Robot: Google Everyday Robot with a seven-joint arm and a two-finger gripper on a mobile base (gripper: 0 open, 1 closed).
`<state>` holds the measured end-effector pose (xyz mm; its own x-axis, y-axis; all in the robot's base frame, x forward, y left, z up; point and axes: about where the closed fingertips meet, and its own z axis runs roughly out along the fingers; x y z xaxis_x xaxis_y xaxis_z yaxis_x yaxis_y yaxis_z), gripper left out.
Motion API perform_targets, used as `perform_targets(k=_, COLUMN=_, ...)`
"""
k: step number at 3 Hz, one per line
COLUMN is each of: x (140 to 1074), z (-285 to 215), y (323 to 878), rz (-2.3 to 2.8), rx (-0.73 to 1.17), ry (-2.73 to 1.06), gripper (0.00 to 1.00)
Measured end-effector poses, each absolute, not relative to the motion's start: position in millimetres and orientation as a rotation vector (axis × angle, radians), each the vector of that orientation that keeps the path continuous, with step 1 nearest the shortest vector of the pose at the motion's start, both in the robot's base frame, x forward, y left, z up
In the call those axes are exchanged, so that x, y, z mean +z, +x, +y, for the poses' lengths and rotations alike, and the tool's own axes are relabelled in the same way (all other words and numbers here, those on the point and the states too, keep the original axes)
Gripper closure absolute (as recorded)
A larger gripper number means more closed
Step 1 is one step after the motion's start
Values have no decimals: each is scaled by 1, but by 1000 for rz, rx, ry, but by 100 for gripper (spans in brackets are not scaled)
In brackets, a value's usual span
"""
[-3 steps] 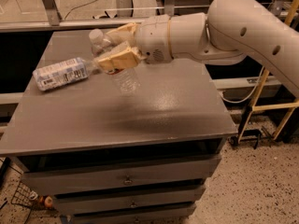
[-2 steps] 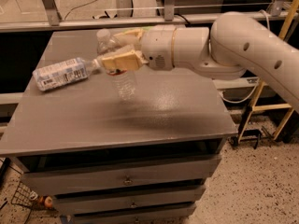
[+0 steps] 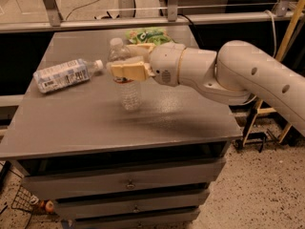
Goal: Place water bottle upright
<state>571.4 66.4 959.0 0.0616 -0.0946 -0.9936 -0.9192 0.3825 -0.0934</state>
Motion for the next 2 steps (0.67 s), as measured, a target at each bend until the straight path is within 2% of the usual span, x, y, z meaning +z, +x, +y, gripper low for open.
perform_targets(k=2, x=947, z=58, y=574, rz=1361, rx=795, ry=-926, gripper=100)
